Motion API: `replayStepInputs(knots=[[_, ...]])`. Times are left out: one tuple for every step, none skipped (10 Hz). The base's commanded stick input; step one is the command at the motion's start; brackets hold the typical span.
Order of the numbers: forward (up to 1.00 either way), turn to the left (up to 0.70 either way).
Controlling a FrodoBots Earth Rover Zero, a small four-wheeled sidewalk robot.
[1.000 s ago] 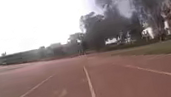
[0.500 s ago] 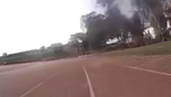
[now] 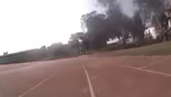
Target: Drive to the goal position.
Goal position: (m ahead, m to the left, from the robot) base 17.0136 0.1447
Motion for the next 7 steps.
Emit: replayStepInputs(knots=[[0.7,0.0],[0.7,0.0],[0.7,0.0],[0.7,0.0],[0.7,0.0],[0.7,0.0],[0.7,0.0]])
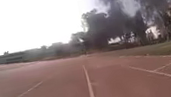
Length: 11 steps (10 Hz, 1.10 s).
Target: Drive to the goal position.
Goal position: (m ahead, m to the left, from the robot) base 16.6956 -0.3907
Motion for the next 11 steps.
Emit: replayStepInputs(knots=[[0.7,0.0],[0.7,0.0],[0.7,0.0],[0.7,0.0],[0.7,0.0],[0.7,0.0],[0.7,0.0],[0.7,0.0],[0.7,0.0],[0.7,0.0],[0.7,0.0]])
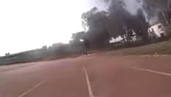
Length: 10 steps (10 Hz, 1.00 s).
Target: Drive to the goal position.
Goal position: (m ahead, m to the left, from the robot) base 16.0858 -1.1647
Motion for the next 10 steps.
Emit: replayStepInputs(knots=[[0.7,0.0],[0.7,0.0],[0.7,0.0],[0.7,0.0],[0.7,0.0],[0.7,0.0],[0.7,0.0],[0.7,0.0],[0.7,0.0],[0.7,0.0]])
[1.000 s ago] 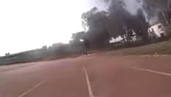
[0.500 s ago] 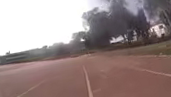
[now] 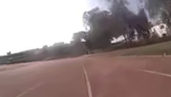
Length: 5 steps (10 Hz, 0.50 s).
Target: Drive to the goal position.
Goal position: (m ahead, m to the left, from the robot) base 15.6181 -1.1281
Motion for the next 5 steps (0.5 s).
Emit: replayStepInputs(knots=[[0.7,0.0],[0.7,0.0],[0.7,0.0],[0.7,0.0],[0.7,0.0]])
